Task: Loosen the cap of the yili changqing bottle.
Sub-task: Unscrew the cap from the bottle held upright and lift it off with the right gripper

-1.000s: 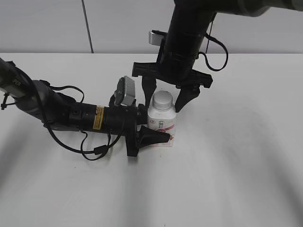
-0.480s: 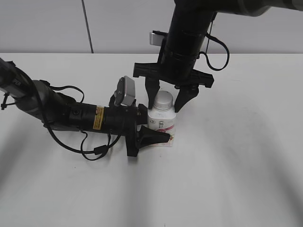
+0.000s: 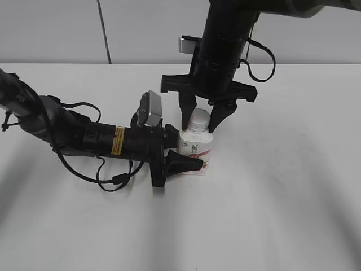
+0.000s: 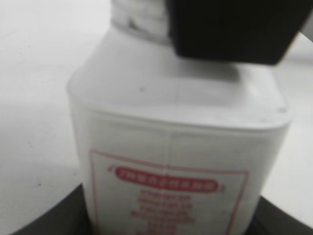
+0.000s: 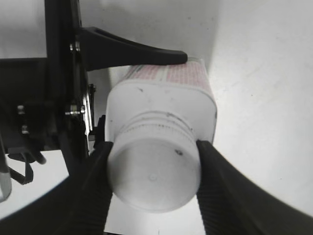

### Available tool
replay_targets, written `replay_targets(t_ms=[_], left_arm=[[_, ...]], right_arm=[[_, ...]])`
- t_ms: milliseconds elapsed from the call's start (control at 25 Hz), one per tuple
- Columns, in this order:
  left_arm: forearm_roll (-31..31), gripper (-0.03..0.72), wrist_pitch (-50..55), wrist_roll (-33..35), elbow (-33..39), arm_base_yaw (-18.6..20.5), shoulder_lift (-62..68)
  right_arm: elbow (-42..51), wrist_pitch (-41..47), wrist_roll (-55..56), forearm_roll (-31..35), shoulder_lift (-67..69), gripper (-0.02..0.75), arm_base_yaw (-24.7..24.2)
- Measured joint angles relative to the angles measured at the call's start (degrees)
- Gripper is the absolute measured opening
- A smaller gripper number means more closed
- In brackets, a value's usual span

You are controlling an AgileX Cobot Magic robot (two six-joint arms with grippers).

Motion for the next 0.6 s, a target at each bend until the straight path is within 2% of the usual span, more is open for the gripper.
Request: replay_targets(t_ms=[360,600], left_arm=[[0.00,0.385,0.00,0.00,0.00,0.00,0.00],[0.00,0.385,0.00,-0.17,0.00,0.00,0.00]], right_arm=[[0.00,0.14,-2.78,-0.05,0.00,0.398,0.00],[0.00,0.86,-19.46,-0.30,0.00,0.398,0.00]])
